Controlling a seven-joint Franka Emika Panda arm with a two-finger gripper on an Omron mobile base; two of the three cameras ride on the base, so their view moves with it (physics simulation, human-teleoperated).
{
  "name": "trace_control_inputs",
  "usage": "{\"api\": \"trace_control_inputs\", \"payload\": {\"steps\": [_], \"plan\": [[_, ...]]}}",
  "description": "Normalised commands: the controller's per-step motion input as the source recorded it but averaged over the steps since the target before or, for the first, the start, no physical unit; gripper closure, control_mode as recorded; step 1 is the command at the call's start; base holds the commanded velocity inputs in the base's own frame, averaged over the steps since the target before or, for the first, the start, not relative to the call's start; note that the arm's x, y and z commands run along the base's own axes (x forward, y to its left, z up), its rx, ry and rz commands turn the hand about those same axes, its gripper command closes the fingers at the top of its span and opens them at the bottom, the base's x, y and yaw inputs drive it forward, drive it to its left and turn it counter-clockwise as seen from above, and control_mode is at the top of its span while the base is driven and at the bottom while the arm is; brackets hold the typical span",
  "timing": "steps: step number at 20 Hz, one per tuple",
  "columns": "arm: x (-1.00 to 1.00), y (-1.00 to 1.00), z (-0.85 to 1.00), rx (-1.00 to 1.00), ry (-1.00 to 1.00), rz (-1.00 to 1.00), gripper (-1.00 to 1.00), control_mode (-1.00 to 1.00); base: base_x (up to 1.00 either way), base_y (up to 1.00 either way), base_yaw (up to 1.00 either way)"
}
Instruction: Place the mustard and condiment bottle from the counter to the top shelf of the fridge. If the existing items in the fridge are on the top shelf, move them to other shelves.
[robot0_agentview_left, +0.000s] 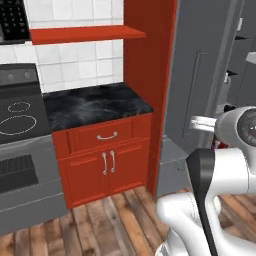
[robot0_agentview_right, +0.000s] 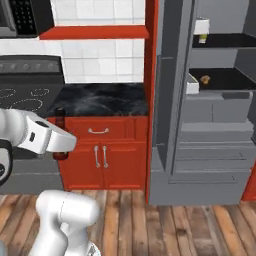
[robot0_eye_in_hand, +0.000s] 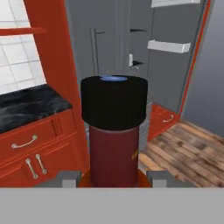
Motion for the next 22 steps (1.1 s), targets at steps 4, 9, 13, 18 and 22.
{"api": "trace_control_inputs", "payload": {"steps": [4,9,13,18,22], "plan": [[0.00,0.00,0.00,0.00,0.00,0.00,1.00,1.00,-0.51,-0.91,-0.53],[0.00,0.00,0.00,0.00,0.00,0.00,1.00,1.00,0.16,-1.00,-0.24],[0.00,0.00,0.00,0.00,0.00,0.00,1.00,1.00,0.34,-1.00,-0.15],[0.00,0.00,0.00,0.00,0.00,0.00,1.00,1.00,0.23,-1.00,-0.22],[0.00,0.00,0.00,0.00,0.00,0.00,1.00,1.00,0.84,-0.93,-0.21]]}}
